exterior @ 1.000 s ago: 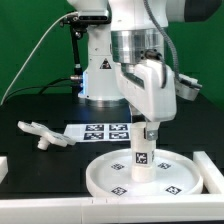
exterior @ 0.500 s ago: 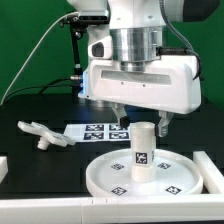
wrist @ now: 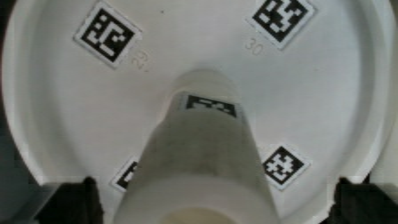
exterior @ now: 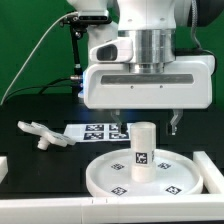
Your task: Assemble round table
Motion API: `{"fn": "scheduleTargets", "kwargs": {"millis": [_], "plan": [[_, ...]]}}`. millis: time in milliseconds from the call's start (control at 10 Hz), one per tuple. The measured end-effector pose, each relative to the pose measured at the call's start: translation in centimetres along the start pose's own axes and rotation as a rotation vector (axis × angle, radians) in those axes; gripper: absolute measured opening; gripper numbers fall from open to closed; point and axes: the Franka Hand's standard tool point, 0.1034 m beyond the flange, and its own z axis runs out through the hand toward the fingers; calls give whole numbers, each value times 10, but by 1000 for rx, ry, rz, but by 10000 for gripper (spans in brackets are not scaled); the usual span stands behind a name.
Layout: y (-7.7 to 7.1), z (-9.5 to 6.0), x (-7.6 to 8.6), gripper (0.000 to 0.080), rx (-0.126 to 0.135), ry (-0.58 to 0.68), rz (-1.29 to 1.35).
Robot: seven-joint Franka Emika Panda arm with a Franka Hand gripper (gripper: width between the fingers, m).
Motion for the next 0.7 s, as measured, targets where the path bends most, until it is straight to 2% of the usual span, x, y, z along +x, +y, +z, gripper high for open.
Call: {"fn": "scheduleTargets", "kwargs": {"millis": [300,500,600,700], "plan": [[4,1,0,649,-11,-3,-175],[0,3,1,649,-41,0,-446],[4,3,2,649,-44,-1,-594],[6,3,3,649,-46,-2,-618]]}}
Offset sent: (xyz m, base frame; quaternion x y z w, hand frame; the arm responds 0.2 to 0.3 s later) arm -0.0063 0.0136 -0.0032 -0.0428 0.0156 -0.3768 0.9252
